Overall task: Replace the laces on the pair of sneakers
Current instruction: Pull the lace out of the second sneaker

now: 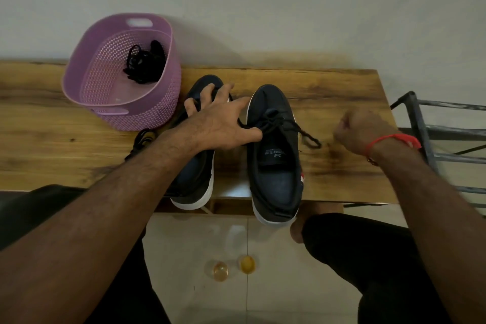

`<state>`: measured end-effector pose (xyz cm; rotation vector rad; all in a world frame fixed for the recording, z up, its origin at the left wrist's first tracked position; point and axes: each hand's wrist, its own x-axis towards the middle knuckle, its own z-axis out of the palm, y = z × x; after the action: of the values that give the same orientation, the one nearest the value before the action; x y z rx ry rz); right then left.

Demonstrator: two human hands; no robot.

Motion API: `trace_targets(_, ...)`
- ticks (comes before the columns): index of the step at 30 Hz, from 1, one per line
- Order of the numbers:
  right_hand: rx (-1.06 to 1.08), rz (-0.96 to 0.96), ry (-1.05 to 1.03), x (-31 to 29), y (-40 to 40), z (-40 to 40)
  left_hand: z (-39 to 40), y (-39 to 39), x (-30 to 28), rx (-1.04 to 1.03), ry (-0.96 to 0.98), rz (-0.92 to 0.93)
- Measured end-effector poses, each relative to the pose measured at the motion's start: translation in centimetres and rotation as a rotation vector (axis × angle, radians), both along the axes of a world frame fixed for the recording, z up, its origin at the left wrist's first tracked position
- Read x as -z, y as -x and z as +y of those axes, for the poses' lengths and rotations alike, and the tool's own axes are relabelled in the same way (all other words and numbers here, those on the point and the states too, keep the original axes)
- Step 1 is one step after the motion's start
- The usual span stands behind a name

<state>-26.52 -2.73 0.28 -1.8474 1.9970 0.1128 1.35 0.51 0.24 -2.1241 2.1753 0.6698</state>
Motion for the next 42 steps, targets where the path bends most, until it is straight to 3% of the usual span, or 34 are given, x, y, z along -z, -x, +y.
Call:
trace_targets(5,-0.434,-0.368,0.261,-0.7,-4.3,1.6,-0.1,0.1,0.0,0.007,0.002,-0.006)
trace_targets(10,-0.606,-0.186,0.333,0.1,-6.9,3.2,-0.2,-0.1,0.2,0.005,0.006,-0.015)
trace_targets(12,-0.543,-0.353,0.346,0.1,-6.6,3.4,-0.1,-0.1,0.3,0.006,0.01,-0.005)
trace_targets(15,-0.108,-0.678,0.373,-1.4,-5.3,2.1,-0.2,-0.1,0.2,0.008,0.007,0.012)
trace_targets(17,0.058,-0.549,0.362,-2.0,-3.3,0.7,-0.2,-0.1,0.1,0.01,0.002,0.013)
trace_targets(20,-0.021,-0.04,0.045,-1.4,-0.7,-0.2,-0.1,-0.1,0.0,0.015,0.001,0.01)
trace_targets(22,-0.055,0.074,-0.039,-1.0,-0.3,0.1,-0.1,0.1,0.0,0.014,0.005,0.005)
trace_targets(27,-0.352,-0.145,0.171,-1.7,-2.3,0.2,-0.1,0.7,-0.3,0.008,-0.011,-0.002)
trace_targets(31,-0.564,-0.189,0.258,-0.9,-5.6,2.7,-0.1,0.8,-0.3,0.012,-0.027,-0.004)
trace_targets(39,-0.515,-0.127,0.379,-0.3,-7.2,3.9,-0.1,0.9,-0.5,0.016,-0.037,-0.025)
trace_targets(42,-0.387,-0.364,0.433,-0.7,-7.0,3.4,-0.2,1.0,-0.5,0.016,-0.037,-0.02)
